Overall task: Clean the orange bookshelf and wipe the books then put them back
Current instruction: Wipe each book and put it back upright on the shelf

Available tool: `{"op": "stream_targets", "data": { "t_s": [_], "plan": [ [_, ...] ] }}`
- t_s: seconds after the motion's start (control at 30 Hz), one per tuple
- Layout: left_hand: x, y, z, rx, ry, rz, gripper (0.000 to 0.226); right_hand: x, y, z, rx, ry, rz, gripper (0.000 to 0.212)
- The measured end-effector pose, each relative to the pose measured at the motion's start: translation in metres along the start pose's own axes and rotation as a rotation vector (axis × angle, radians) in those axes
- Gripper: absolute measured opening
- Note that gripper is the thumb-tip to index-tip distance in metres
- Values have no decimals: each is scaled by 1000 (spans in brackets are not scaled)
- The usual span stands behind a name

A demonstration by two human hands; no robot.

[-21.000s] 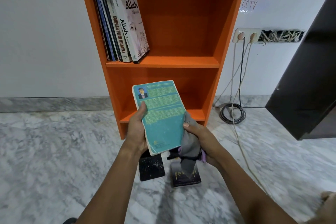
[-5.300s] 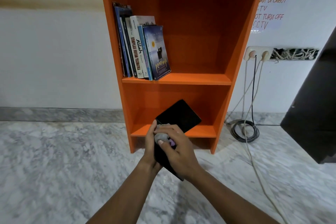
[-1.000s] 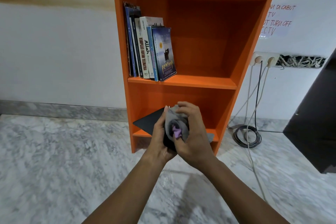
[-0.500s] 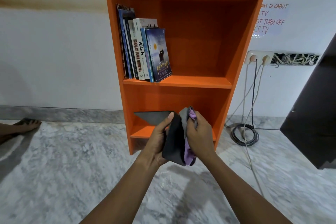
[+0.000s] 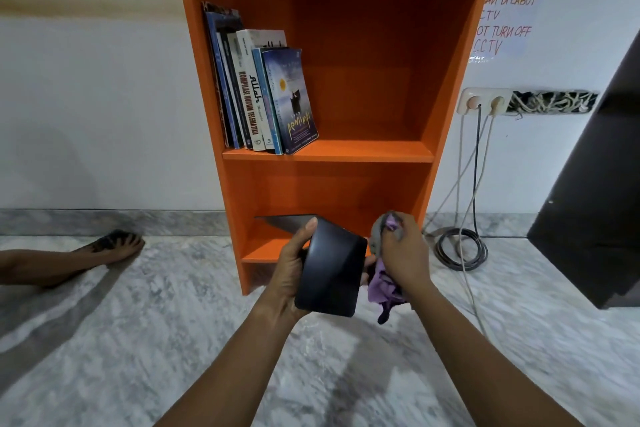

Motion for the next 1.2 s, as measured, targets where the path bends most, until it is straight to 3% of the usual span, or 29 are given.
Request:
{"op": "stream_targets", "data": {
  "t_s": [0.13,0.23,0.3,0.37,0.43,0.5,0.6,0.7,0.77,0.93,1.07,1.13,1.2],
  "plan": [
    [-4,-6,9,-16,-67,-94,63,10,5,9,350,-216,53,32],
    [-2,-3,6,-15,-33,-44,57,-3,-3,-48,523,-128,-20,39],
    [-2,-8,3,-7,3,-51,61,-21,-16,-82,467,67,-195,37],
    [-4,-14,4,-47,1,-109,60,-42,-32,-100,247,317,-337,35],
    [-8,-16,4,-71,16,-159,58,-45,-37,-100,200,419,-345,31],
    [-14,-20,4,-17,41,-232,53,-37,-33,-94,251,366,-345,26],
    [-21,-27,6,120,30,-275,48,-24,-28,-76,232,250,-386,38],
    [-22,-20,1,181,64,-201,61,-21,-27,-60,179,162,-412,49],
    [-19,-13,-2,187,80,-163,71,-21,-28,-52,136,118,-397,44],
    [-17,-3,3,316,80,-115,67,-13,-17,-33,42,43,-229,23],
    [-22,-12,6,287,98,-208,62,-13,3,-50,188,118,-36,16],
    [-23,-18,7,229,94,-239,50,-19,-4,-75,297,268,-162,14],
    [-25,-25,8,179,62,-360,37,-30,-22,-93,247,402,-416,24]
  ]
}}
Point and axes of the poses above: each hand's wrist, its own x-axis towards the middle knuckle, its own y-axis out of the back of the hand, z = x × y, the point moved 5 cm from there along x, towards the middle knuckle, and after that the axes turned 3 degrees about x, right-handed, at the moved point
